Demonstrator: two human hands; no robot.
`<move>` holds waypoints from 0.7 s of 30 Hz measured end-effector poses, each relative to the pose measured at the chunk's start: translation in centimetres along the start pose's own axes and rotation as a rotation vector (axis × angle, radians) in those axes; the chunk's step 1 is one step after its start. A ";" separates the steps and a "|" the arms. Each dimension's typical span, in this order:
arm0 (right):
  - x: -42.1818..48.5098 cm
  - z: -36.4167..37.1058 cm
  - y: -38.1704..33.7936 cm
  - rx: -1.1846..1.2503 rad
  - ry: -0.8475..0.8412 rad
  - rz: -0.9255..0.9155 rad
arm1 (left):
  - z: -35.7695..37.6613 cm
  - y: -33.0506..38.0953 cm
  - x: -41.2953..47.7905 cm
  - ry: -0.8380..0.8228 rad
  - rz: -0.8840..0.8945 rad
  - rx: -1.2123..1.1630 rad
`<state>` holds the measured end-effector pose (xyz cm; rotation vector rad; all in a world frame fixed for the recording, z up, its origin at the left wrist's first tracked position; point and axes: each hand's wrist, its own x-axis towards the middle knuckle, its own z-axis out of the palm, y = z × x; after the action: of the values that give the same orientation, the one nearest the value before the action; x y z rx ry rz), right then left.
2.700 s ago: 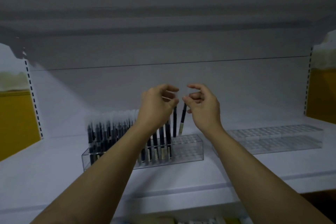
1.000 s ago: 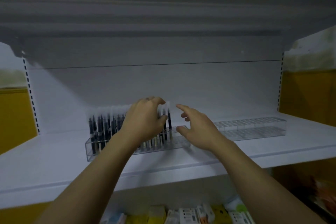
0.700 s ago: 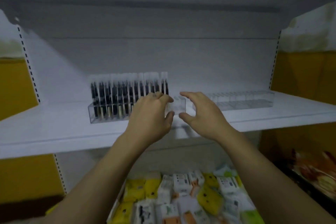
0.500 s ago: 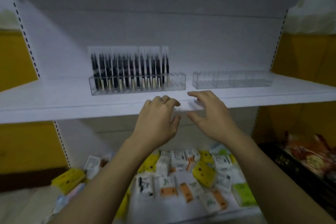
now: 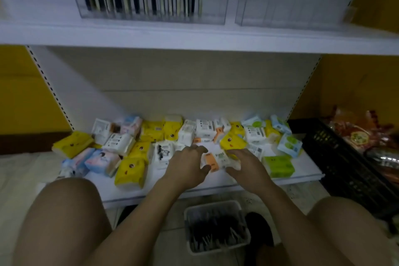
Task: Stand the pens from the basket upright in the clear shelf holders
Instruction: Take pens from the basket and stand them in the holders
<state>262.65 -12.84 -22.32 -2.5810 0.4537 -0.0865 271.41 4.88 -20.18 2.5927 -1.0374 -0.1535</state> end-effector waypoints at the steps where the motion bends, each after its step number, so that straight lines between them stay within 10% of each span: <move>1: -0.3 1.3 0.9 0.007 -0.030 0.028 | 1.4 -0.6 -0.3 -0.038 -0.015 -0.020; 21: -3.8 11.7 11.4 -0.121 -0.594 0.519 | 18.3 -5.3 -2.3 -0.650 -0.262 -0.218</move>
<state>257.32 -15.16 -38.07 -2.3529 0.8831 0.8789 269.07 5.04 -39.21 2.5040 -0.7913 -1.1636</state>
